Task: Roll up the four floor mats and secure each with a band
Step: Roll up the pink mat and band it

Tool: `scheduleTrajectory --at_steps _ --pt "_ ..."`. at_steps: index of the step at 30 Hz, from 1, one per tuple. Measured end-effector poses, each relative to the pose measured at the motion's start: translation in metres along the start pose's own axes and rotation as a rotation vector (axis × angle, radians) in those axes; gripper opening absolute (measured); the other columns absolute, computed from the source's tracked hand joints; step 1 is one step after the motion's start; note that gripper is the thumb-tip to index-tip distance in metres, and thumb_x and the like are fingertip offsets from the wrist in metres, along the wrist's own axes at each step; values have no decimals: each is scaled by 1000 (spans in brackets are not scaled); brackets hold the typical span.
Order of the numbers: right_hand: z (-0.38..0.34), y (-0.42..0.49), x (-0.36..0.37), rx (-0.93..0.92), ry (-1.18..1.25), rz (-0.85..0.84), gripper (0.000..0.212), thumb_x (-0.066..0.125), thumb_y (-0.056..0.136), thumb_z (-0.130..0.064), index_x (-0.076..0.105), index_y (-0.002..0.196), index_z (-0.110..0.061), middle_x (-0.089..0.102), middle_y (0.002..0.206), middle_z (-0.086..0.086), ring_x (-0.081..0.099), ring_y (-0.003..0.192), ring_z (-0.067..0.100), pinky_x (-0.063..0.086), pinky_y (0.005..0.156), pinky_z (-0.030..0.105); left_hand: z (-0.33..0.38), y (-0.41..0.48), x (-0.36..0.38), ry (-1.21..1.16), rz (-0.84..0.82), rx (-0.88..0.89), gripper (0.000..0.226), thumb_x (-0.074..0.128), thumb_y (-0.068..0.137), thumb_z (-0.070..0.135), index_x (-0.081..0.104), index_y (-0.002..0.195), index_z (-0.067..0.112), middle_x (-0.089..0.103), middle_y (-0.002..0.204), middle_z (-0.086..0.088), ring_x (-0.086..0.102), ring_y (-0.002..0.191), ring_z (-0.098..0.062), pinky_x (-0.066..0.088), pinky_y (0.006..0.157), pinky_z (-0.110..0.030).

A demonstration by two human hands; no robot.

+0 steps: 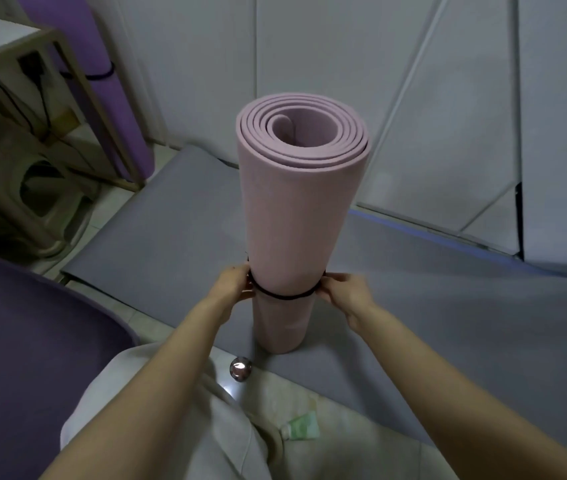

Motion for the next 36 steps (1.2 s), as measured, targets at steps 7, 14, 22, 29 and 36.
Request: scheduleTrajectory --at_steps 7,14,22,29,36 --pt "2 4 3 64 47 -21 22 51 95 -2 62 101 16 63 92 19 61 51 12 52 46 14 2 -5 6 197 -12 132 28 29 96 -3 48 76 5 46 74 -12 42 72 -22 45 68 -31" --pt "24 20 -10 79 -373 18 42 50 94 -9 55 53 -9 53 34 -6 52 31 1 41 41 11 -16 -3 17 429 49 238 12 31 83 31 38 78 21 55 105 -12 44 90 -18 42 95 -37" --pt "-2 -7 -3 -280 -280 159 32 50 89 3 47 120 5 54 116 19 52 92 24 48 76 28 0 -14 9 522 74 251 23 34 90 4 44 73 -8 46 83 -33 47 80 -44 41 74 -46" --pt "-84 -75 -18 -917 -294 100 85 56 68 9 23 145 -7 37 143 8 41 130 18 36 108 32 35 -52 6 215 138 416 44 39 86 -18 42 119 11 49 113 1 50 103 -17 42 86 -28" --pt "-161 -137 -29 -1351 -601 221 73 54 74 -16 34 144 -8 35 148 6 35 129 23 24 112 28 71 -84 -7 26 182 597 44 35 90 -11 49 127 7 56 120 -4 52 111 -19 45 94 -33"
Point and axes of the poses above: each hand's wrist, its own y-axis towards the middle knuckle, its own x-axis out of the palm, z = x × y, the point moved 4 cm from there along y, towards the middle knuckle
